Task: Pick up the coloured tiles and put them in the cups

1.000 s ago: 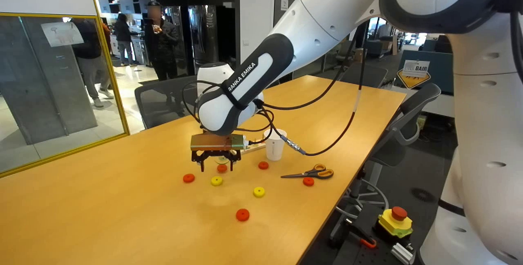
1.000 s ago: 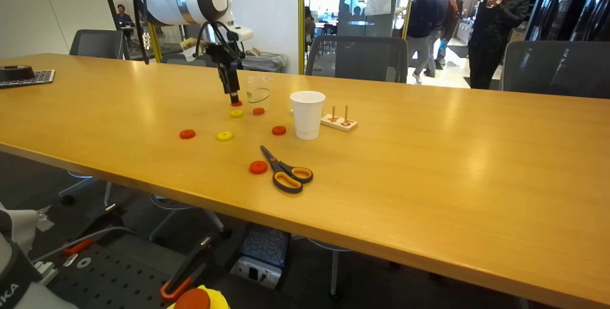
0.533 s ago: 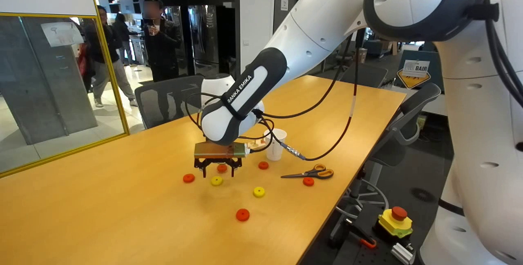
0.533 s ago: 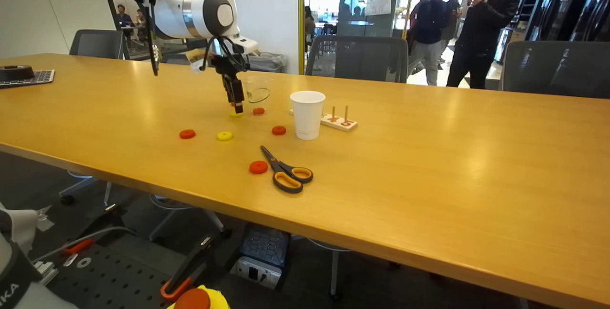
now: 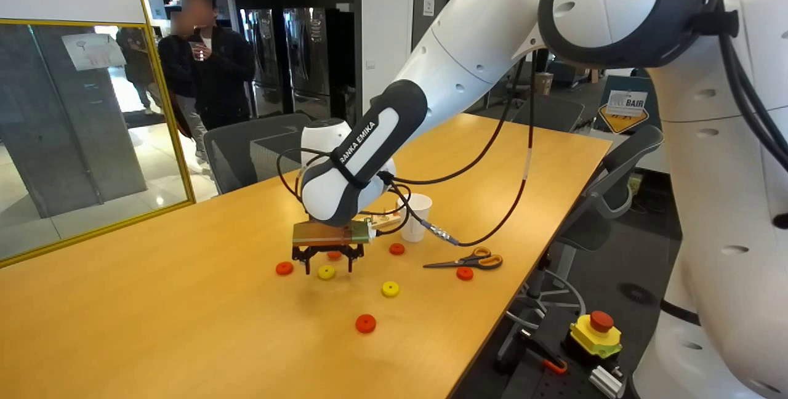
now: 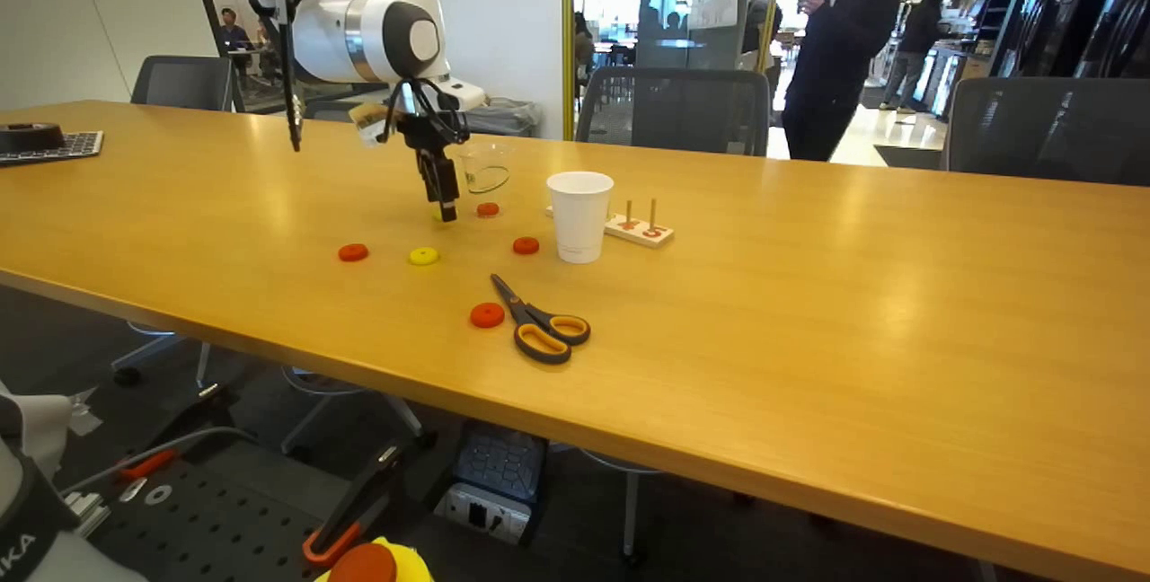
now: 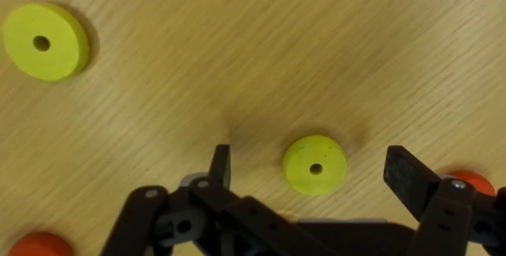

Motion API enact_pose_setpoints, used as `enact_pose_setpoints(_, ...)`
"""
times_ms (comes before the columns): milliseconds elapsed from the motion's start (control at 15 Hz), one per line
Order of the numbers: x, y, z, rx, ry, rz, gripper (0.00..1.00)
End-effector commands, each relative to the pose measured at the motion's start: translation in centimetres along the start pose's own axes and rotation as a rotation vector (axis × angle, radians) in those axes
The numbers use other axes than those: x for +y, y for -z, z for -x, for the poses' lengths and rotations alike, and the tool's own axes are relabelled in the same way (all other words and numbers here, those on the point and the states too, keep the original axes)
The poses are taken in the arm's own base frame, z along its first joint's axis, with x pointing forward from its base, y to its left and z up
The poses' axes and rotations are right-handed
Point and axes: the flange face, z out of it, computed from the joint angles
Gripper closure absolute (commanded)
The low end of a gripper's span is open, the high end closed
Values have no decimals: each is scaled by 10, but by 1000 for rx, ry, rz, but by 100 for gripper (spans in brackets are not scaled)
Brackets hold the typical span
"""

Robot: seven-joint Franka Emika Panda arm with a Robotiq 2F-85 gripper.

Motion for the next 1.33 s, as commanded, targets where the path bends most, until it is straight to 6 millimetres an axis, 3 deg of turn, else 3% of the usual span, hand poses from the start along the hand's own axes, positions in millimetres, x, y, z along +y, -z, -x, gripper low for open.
enact_pose_setpoints(0, -10, -4, -3, 7, 34, -1, 0)
enact_pose_setpoints(933, -11, -4, -14, 33, 63, 3, 0)
enact_pose_setpoints(1000, -11, -5, -15, 35, 60, 3, 25)
enact_pose_setpoints(1067, -11, -5, -15, 35, 62, 4, 27)
enact_pose_setpoints(1267, -10, -6, -16, 36, 64, 5, 51)
